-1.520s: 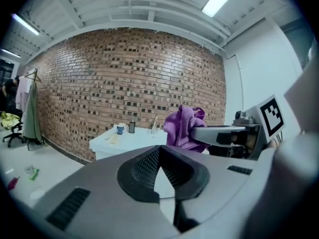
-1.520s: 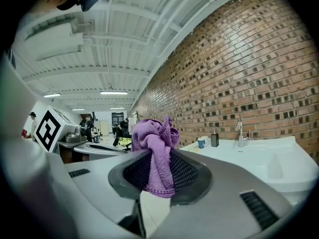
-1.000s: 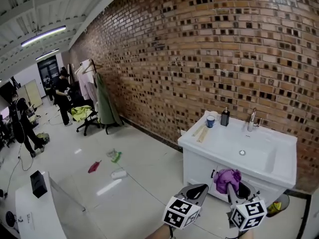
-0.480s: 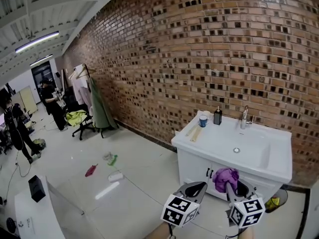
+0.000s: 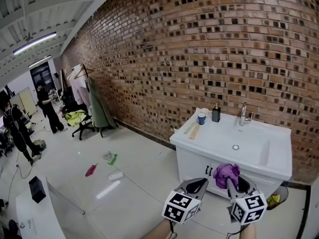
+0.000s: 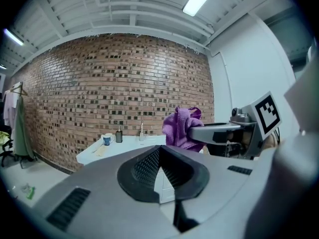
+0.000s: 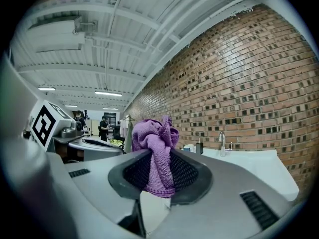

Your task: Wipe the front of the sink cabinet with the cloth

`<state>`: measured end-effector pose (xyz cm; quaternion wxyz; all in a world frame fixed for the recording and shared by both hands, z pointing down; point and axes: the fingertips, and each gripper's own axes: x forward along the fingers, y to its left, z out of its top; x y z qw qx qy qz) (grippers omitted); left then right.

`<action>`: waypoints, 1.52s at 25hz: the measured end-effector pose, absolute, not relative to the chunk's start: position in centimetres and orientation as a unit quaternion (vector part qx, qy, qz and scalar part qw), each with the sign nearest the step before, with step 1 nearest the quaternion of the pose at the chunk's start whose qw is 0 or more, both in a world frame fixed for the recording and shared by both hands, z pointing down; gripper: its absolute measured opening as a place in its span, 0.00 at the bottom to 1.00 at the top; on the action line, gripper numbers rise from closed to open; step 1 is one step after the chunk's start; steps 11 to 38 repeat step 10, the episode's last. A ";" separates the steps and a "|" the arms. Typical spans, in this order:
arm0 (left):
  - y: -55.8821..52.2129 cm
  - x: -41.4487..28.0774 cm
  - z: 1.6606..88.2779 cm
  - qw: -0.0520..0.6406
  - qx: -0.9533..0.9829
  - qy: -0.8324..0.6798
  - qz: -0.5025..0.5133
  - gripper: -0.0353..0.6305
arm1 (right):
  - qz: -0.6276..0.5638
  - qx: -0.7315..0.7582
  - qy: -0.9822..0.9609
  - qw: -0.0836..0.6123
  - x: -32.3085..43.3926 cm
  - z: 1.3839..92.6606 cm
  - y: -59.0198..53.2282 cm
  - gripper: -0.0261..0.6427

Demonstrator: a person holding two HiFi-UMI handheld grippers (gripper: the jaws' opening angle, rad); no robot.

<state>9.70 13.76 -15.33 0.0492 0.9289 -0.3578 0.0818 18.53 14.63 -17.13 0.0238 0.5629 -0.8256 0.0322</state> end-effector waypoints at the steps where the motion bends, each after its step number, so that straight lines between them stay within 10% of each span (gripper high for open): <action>1: 13.7 9.8 -15.4 0.048 0.929 -0.357 0.082 0.06 | 0.032 0.563 -0.826 0.024 18.6 -17.1 14.6 0.18; 38: 13.6 10.9 -15.5 0.047 0.932 -0.351 0.082 0.06 | 0.033 0.565 -0.824 0.023 19.5 -17.0 14.4 0.18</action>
